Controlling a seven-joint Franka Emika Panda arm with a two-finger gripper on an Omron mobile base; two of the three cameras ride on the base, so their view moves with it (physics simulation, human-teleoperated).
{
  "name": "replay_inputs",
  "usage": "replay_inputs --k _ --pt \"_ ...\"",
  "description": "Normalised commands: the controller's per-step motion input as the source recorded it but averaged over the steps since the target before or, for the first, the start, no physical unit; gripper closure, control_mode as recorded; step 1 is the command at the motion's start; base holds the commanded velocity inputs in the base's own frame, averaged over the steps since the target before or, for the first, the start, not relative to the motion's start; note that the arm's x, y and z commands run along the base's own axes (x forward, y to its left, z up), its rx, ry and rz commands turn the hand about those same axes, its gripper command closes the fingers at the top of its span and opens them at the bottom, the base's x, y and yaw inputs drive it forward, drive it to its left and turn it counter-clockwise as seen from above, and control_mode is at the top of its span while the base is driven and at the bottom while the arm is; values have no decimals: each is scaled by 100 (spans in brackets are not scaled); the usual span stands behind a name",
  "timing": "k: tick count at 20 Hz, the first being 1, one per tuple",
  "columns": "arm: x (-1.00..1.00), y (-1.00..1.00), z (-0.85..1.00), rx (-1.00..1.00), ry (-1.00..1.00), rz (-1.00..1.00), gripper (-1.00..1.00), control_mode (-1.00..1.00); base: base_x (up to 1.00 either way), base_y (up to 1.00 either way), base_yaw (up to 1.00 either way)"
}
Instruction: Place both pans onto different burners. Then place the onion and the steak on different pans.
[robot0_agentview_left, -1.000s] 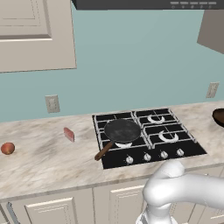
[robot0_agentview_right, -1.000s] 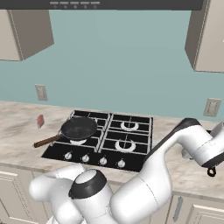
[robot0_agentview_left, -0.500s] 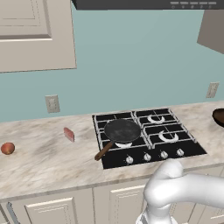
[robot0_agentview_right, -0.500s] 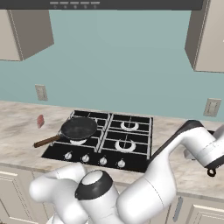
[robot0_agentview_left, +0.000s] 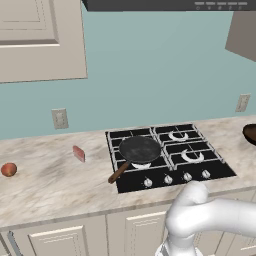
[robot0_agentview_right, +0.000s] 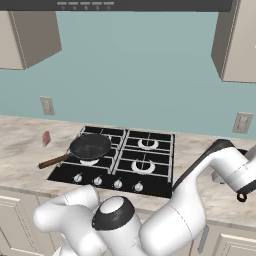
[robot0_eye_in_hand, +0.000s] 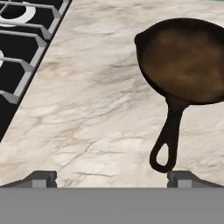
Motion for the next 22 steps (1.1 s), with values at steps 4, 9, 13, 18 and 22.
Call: replay_inputs --k 4,9,13,18,22 --pt "14 0 -19 0 4 0 -100 -100 0 0 0" --pt "13 -3 -17 0 4 0 -100 -100 0 0 0" --pt "11 -11 -10 0 3 0 -100 -100 0 0 0" --pt "10 -16 -8 0 3 0 -100 -100 0 0 0" --pt "10 -15 -7 0 3 0 -100 -100 0 0 0"
